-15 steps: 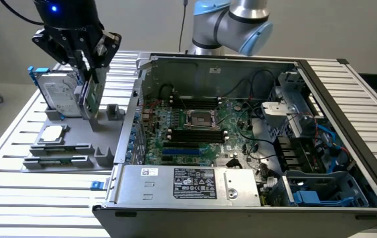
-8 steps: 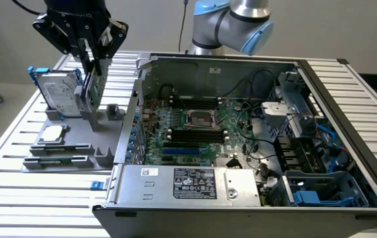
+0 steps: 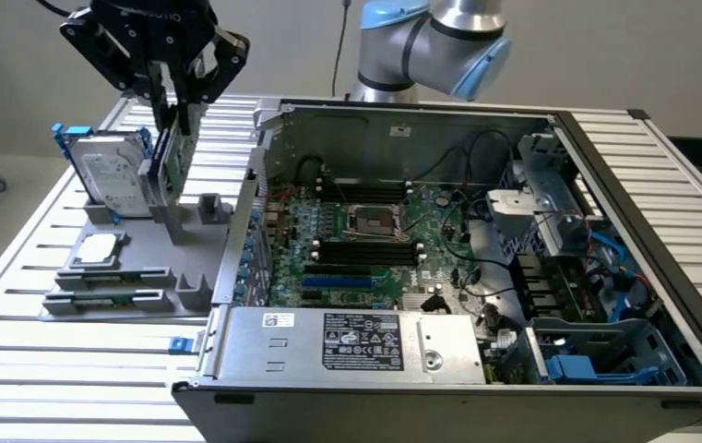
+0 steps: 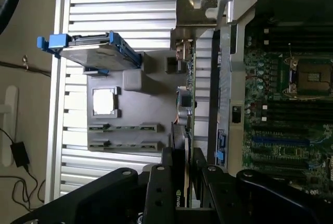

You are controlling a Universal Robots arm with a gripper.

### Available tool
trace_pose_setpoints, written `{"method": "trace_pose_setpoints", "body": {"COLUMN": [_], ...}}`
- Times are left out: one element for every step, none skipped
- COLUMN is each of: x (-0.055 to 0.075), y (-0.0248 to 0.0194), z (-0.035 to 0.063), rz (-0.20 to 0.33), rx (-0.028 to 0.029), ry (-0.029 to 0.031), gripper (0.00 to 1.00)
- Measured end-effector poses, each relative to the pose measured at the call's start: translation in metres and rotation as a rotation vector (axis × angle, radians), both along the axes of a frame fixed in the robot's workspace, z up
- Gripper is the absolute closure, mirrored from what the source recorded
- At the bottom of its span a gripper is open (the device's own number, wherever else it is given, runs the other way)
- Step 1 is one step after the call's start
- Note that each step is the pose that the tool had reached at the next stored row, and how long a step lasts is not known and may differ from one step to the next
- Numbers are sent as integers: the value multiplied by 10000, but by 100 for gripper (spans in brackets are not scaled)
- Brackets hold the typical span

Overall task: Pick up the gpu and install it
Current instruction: 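Pick up the gpu and move the gpu toward the slot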

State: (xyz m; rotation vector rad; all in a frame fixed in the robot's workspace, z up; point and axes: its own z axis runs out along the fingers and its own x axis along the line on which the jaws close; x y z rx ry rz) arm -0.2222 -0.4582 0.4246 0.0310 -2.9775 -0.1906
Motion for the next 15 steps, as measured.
{"method": "trace_pose_setpoints", "body": {"x": [36,75,118,165,210,254,299,343,388,433,481,528,571,618,660], "y": [-7,-14,-22,-31,-41,-53,-67,-82,-97,-113,-128,-142,-154,-166,-175], "z": [6,9,14,19,24,29,32,35,36,40,47,52,58,64,71], "rz": [-1,-1,-1,0,-1,-1,0,-1,-2,0,0,-1,0,0,-1], "rx": [-1,1,-1,-1,-2,-6,-8,-10,-9,-10,-13,-14,-13,-14,-14], "ry": [51,87,113,136,160,188,218,247,275,305,336,360,382,404,423], "gripper": [74,74,74,74,74,74,74,74,74,74,74,74,74,74,74]}}
